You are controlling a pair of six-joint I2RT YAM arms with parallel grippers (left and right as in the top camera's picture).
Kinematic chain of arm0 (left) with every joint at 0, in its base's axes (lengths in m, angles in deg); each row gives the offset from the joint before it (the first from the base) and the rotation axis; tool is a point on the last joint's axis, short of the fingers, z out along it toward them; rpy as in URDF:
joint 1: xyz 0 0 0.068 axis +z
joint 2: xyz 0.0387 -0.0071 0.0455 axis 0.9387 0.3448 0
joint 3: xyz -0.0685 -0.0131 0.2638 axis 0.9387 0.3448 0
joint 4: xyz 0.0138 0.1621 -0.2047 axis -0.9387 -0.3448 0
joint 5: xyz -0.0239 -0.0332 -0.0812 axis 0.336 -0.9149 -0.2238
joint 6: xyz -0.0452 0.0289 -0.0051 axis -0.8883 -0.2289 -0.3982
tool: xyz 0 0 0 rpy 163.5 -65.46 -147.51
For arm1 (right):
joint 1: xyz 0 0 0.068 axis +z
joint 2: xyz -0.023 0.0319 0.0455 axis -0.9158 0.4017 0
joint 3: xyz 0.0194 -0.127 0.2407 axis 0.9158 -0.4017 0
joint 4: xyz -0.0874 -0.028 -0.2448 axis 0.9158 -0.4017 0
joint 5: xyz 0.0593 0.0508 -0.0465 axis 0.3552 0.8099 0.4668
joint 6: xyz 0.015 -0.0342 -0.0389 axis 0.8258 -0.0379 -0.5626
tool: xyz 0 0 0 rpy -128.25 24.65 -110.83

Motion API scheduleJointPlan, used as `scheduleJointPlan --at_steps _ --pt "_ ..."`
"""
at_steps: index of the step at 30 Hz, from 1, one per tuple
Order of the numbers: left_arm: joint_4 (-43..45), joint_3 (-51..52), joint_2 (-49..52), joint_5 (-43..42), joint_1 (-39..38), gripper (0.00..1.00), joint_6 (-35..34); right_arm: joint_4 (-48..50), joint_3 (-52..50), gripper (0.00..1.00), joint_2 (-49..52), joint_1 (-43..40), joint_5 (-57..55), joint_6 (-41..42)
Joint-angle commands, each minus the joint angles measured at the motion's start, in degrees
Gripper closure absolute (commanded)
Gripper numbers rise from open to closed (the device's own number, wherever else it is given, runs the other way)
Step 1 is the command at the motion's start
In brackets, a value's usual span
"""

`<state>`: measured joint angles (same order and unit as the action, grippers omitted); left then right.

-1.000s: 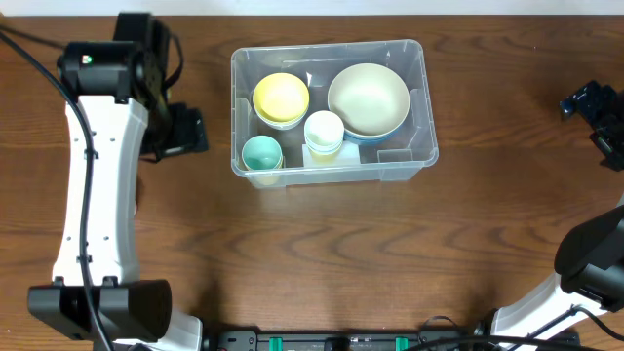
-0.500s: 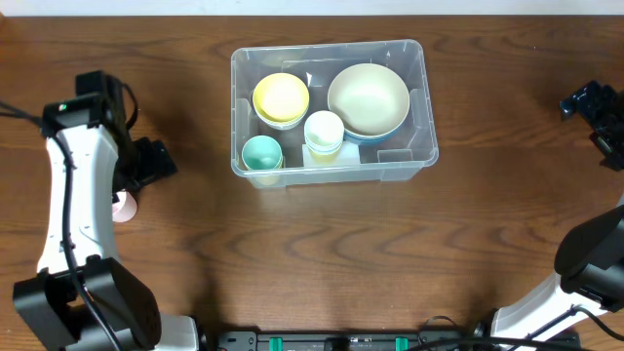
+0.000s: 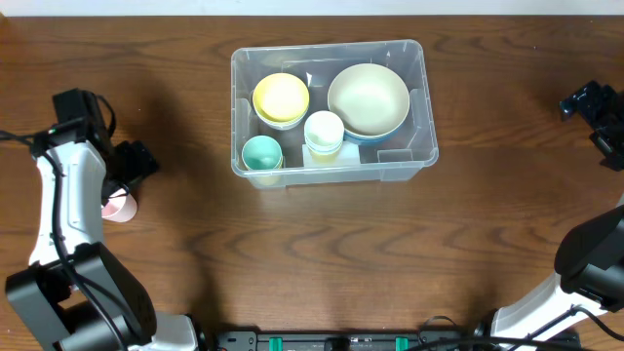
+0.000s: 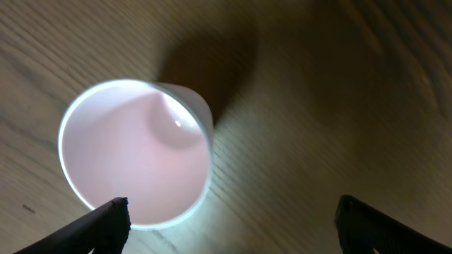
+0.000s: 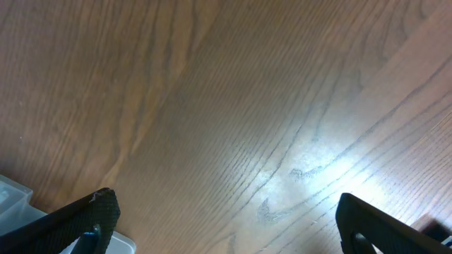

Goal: Pack container
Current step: 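Return the left gripper to the pink cup and grasp it, then carry the pink cup into the container above the teal cup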

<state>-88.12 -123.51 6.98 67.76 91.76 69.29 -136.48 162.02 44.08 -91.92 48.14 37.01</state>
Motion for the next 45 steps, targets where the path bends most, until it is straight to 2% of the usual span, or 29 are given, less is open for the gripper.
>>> scheduleJointPlan --at_steps 1,8,11,13,15,21,25,30,32,37,45 --pt "1.4 0.39 2.97 0.24 1.01 0.07 -1.66 0.0 -0.15 0.01 -0.28 0.07 -0.39 0.9" --pt "2.73 0.39 10.1 0.04 0.98 0.09 -2.05 0.02 -0.15 0.01 -0.28 0.07 -0.39 0.92" --pt "2.75 0.39 11.34 0.04 0.98 0.33 -2.36 0.02 -0.15 0.01 -0.28 0.07 -0.39 0.9" --pt "2.64 0.39 11.37 0.04 0.98 0.41 -3.34 0.02 -0.15 0.01 -0.28 0.07 -0.39 0.9" --pt "2.51 0.37 11.34 -0.09 0.98 0.6 -4.15 0.02 -0.15 0.01 -0.28 0.07 -0.39 0.9" --pt "1.49 0.31 11.04 -6.49 0.98 0.94 -4.13 0.02 -0.15 0.01 -0.28 0.07 -0.39 0.9" --pt "-0.22 -0.7 9.62 -13.79 0.59 0.94 -2.75 0.0 -0.15 0.01 -0.28 0.07 -0.39 0.92" --pt "-2.8 -3.15 4.61 -25.2 -2.78 0.94 5.03 0.02 -0.15 0.01 -0.28 0.07 -0.39 0.9" --pt "-4.07 -4.35 1.22 -27.02 -5.42 0.94 7.89 0.02 -0.15 0.01 -0.28 0.07 -0.39 0.9" --pt "-5.35 -8.46 -7.63 -26.05 -14.56 0.94 11.85 0.02 -0.15 0.01 -0.28 0.07 -0.39 0.9" --pt "0.92 -12.57 -14.82 -13.6 -31.93 0.94 11.91 0.02 -0.15 0.01 -0.28 0.07 -0.39 0.9"
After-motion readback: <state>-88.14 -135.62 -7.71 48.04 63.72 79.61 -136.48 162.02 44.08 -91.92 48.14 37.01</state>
